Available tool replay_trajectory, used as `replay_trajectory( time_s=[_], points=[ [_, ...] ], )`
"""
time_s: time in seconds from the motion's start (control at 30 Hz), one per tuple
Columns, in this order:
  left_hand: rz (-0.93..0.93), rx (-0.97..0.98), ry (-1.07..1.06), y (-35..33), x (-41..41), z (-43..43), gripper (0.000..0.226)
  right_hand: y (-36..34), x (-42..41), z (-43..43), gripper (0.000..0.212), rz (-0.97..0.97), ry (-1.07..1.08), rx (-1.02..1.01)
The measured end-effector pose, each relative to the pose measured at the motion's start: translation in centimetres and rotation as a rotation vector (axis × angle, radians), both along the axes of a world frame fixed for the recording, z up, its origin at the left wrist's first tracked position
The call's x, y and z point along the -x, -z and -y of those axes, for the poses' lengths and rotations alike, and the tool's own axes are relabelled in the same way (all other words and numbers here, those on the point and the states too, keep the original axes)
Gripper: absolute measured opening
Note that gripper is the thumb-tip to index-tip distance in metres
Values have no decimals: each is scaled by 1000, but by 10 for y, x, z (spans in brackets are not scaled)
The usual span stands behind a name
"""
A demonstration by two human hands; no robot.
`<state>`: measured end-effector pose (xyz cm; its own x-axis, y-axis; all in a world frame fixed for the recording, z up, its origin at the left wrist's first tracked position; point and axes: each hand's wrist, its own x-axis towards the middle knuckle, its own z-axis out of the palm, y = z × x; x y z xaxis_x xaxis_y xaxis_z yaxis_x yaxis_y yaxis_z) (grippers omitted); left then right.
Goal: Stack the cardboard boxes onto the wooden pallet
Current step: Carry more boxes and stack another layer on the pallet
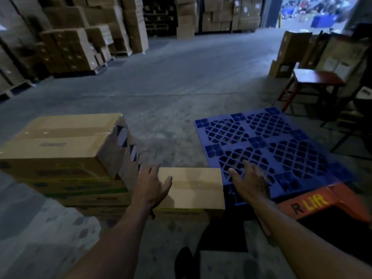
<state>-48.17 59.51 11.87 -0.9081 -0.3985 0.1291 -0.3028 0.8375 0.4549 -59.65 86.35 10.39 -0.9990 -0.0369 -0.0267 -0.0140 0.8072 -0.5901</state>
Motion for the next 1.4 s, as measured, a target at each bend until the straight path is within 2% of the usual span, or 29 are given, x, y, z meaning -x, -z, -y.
replay_trajectory(
  time_s=[0.1,0.23,0.33,0.43,0.57,0.67,0.8,0.93,1.07,1.17,1.27,1.3,1.37,1.4],
  points=[
    [66,-74,10,53,71,41,68,54,54,34,67,67,15,-36],
    [240,-116,12,152,131,92,76,146,107,73,68,240,43,-59],
    [327,-153,-22,223,144,118,80,209,125,87,74,353,57,-88],
    [407,-207,-61,287,148,135,73,267,134,87,77,443,52,-132],
    [456,-324,-164,385,149,159,94,341,147,80,86,503,61,-256],
    [442,-331,-252,424,153,162,96,386,154,76,98,549,66,-258],
    [463,-322,-315,454,160,167,122,426,161,76,114,572,107,-245],
    [514,-371,-415,471,168,174,123,450,166,75,128,637,168,-212],
    [509,-508,-471,479,174,182,100,455,166,77,110,650,188,-118],
    [457,-592,-450,467,173,191,101,441,169,75,101,650,224,31],
    [414,-682,-422,442,170,200,85,410,178,69,93,637,197,158],
    [399,-727,-413,431,171,204,86,396,181,68,86,628,183,213],
    [348,-877,-475,412,171,211,102,367,186,70,70,575,191,290],
    [324,-943,-501,406,169,215,104,353,188,71,69,536,204,306]
  ],
)
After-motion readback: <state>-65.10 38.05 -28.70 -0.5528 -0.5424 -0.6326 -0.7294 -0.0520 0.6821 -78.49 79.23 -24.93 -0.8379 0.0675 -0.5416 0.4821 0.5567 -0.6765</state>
